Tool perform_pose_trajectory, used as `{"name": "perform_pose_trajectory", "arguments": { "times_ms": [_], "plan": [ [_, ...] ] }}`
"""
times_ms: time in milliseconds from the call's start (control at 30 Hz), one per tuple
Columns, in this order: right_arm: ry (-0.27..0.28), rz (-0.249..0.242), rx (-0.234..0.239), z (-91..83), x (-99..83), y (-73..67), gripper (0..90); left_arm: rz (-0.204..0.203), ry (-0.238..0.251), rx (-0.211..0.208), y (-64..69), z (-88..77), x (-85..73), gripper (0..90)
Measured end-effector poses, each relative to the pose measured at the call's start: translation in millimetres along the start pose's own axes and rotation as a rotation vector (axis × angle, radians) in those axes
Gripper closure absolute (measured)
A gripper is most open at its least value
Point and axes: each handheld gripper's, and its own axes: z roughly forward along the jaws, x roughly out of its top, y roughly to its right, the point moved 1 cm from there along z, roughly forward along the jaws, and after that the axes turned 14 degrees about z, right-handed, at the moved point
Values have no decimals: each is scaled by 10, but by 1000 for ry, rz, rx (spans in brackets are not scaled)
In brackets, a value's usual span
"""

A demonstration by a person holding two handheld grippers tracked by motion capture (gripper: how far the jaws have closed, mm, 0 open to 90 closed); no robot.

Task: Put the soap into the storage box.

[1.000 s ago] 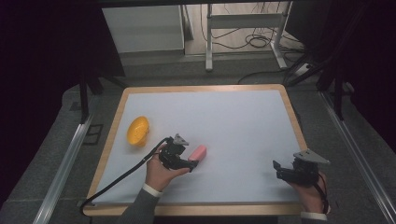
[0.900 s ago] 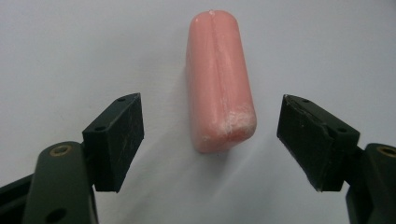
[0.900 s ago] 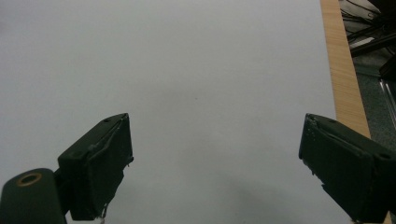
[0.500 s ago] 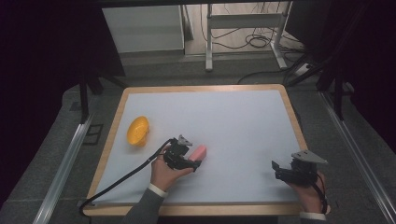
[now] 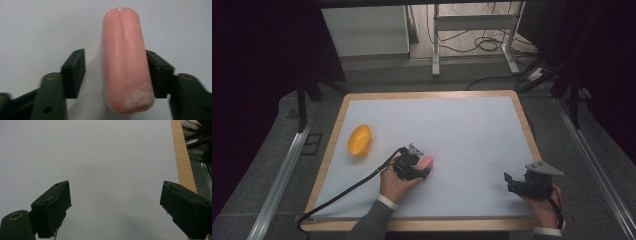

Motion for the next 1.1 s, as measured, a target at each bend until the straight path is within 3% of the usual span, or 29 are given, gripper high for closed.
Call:
{"name": "perform_pose_trajectory", "arguments": {
  "times_ms": [233,533,900,1100],
  "plan": [
    [-1,-2,-1,8,-2,-13,96,-14,2,-16,1,1,1,599],
    [5,-2,-4,-2,2,-2,96,-5,-13,-2,-14,-36,-4,601],
    [4,1,-3,-3,-1,4,96,2,26,-3,-11,-169,1,602],
    [1,2,-6,4,-4,6,96,3,24,-3,-63,-245,-32,601]
  ]
}}
